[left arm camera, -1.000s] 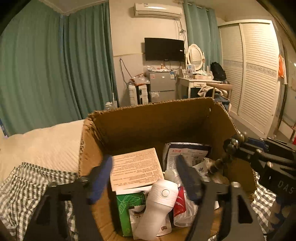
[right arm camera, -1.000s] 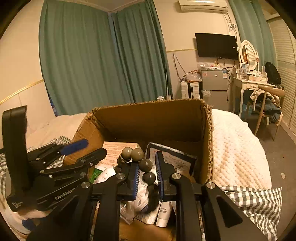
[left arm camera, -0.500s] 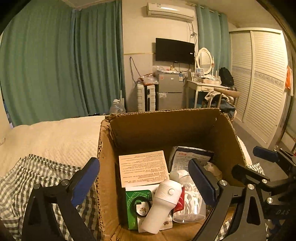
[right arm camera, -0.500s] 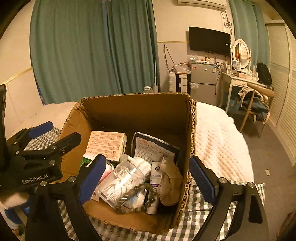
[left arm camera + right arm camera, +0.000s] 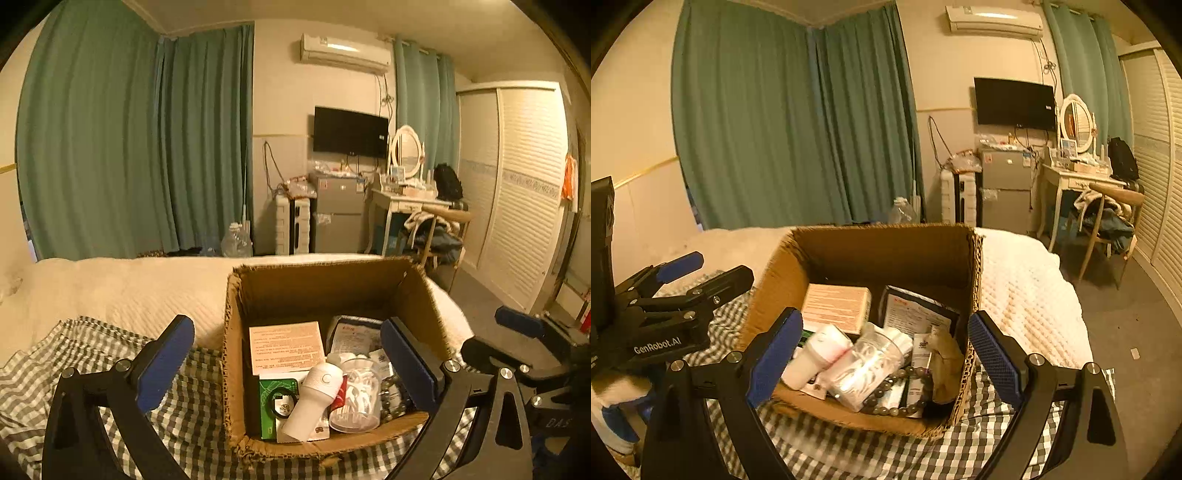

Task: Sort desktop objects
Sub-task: 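Withdraw both grippers from the box toward the white comb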

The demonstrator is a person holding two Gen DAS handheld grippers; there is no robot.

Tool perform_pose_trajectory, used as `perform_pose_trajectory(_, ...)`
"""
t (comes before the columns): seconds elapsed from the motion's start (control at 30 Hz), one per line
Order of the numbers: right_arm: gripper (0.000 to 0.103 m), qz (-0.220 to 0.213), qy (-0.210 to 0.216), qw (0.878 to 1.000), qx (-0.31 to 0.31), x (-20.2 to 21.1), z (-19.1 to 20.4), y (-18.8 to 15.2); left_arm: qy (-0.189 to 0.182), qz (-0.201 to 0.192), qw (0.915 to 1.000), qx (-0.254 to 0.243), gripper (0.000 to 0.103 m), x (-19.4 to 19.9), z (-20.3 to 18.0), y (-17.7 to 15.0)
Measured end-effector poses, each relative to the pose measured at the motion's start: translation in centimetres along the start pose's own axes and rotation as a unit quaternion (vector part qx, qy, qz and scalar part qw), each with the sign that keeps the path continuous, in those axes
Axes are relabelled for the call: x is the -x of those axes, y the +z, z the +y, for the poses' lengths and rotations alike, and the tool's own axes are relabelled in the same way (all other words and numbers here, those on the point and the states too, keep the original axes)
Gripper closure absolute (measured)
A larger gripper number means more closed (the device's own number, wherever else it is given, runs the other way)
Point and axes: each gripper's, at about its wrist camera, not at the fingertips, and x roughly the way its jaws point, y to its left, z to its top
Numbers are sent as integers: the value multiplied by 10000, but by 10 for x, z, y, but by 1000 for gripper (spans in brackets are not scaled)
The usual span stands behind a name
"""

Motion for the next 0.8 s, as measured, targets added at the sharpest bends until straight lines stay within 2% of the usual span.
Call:
perform_pose_trajectory(0.2,12,-240,145,9996,63,31,10,1,71,-279,9995,121,0,36,4,6)
perform_pose_trajectory(0.43,11,-450,235,9987,101,68,20,-3,140,-408,9989,204,0,72,9,-7)
perform_pose_trajectory(0.6,9,-506,279,9981,235,91,26,-15,176,-370,9985,362,0,83,18,-25)
perform_pose_trajectory(0.8,9,-258,366,9982,398,97,25,-37,280,-123,9984,474,0,73,26,-52)
